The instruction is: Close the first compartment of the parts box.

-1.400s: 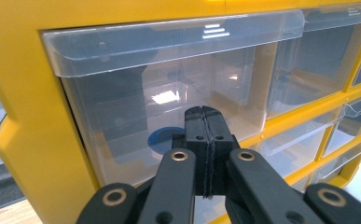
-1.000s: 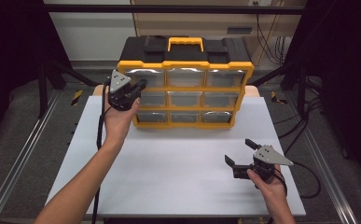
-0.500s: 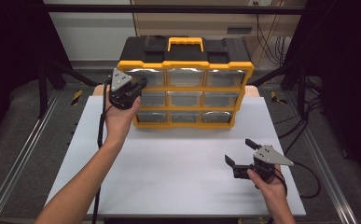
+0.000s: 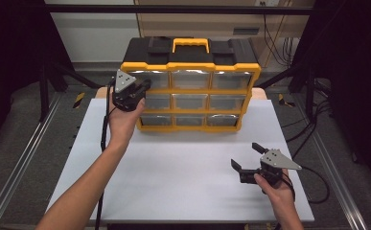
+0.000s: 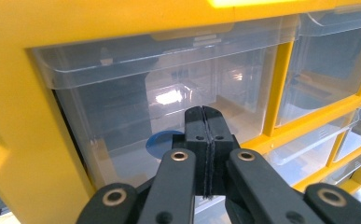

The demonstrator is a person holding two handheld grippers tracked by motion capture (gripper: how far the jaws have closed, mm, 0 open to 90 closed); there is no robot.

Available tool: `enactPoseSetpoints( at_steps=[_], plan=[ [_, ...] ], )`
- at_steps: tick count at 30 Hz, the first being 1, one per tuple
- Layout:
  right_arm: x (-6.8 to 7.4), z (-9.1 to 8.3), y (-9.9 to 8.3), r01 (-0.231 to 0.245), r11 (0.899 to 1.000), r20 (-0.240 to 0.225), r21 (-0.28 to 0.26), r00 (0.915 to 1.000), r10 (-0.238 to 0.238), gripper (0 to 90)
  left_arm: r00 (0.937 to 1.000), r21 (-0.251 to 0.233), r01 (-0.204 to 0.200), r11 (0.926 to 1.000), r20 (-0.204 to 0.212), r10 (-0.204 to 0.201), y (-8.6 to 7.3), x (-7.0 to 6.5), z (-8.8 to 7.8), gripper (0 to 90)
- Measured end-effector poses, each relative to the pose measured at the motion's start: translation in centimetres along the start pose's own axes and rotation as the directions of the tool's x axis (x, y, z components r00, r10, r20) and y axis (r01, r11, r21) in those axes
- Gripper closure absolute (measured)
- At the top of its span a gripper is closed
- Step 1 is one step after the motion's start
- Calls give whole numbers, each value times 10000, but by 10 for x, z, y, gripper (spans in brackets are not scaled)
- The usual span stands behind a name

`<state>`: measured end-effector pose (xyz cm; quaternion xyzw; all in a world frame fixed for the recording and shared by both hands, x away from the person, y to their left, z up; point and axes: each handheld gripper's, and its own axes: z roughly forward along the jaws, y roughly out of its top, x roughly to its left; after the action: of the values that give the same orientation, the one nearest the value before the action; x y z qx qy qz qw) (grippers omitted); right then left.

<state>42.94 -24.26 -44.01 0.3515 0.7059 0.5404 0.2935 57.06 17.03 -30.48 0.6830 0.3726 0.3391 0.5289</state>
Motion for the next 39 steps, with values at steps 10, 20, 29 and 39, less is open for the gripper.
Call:
enactPoseSetpoints(
  at_steps=[10, 20, 29, 39],
  plan=[
    [0, 0, 0, 24, 10000, 13, 53, 10000, -24, 33, 10000, -27, -13, 10000, 15, 13, 0, -1, 1, 900],
    [0, 1, 0, 35, 10000, -12, 30, 10000, -35, 36, 10000, 17, -84, 10000, 49, 84, 0, -1, 1, 900],
    [0, 1, 0, 31, 10000, -28, 51, 10000, -31, 37, 10000, 6, -60, 10000, 48, 60, -1, -2, 1, 900],
    [0, 1, 0, 40, 10000, -28, 32, 10000, -40, 37, 9997, -174, -45, 9998, 236, 50, 2, -6, -4, 900]
  ],
)
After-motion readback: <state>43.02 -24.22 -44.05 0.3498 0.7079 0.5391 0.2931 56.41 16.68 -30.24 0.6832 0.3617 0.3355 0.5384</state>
